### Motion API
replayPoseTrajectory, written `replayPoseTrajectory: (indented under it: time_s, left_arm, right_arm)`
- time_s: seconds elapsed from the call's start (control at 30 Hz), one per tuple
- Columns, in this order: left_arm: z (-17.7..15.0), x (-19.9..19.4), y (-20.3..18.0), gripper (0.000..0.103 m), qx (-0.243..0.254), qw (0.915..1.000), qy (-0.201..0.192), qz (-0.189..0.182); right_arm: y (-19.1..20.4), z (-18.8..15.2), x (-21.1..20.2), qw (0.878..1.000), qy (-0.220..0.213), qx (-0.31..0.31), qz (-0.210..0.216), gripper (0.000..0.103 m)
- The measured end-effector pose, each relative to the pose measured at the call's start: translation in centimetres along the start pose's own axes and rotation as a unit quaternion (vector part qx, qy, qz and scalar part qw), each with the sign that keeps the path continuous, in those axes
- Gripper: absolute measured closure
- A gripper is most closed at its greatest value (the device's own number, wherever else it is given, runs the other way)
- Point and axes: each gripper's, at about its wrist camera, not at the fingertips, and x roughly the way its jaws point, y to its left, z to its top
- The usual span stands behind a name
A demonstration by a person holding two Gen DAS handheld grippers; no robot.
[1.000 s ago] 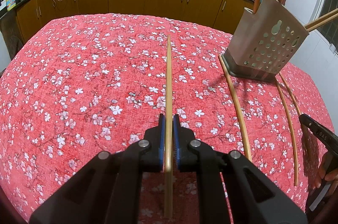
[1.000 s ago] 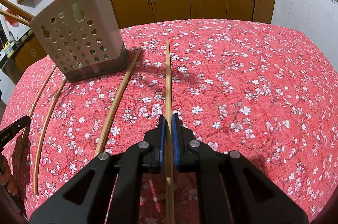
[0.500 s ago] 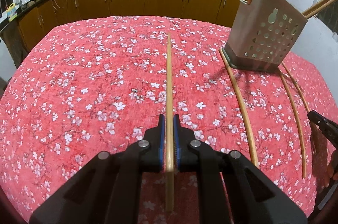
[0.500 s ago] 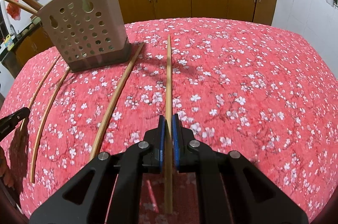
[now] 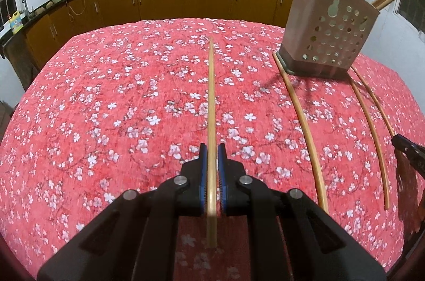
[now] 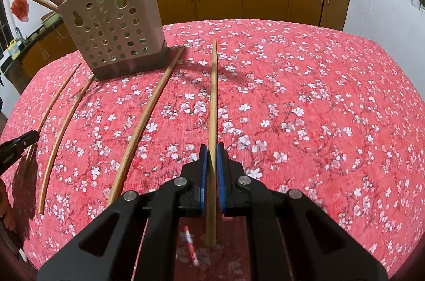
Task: Organize utensils
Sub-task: 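Lift the left tool's chopstick off the table while the right tool lifts its own, then insert the left tool's chopstick upright into the beige holder and open, while the right tool does likewise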
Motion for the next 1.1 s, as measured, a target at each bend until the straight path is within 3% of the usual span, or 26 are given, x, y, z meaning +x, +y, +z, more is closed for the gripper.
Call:
replayPoseTrajectory:
  time_s: [0.43,0.57,0.83,1.1]
  left_arm:
    - [-0.2,-0.1,-0.2,0.095,0.004,1.0,0.001,0.004]
    - [0.5,-0.3,0.3,0.095,0.001,1.0,0.002,0.002]
    - [2.8,-3.8,2.2,0.095,-0.028,0.9976,-0.062,-0.014]
    - [5.0,-8.1,2.8,0.095,-0.047,0.9882,-0.141,-0.035]
  right_arm:
    - [-0.3,-0.1,-0.5,1.0,0.001,0.003,0.003,0.096]
    - [-1.1,0.9,-2.2,0.999,-0.031,0.019,0.007,0.096]
    - [-2.6,3.2,-6.1,0.993,-0.114,0.044,-0.003,0.096]
    - [-2.9,4.8,-8.5,0.983,-0.176,0.054,-0.003,0.096]
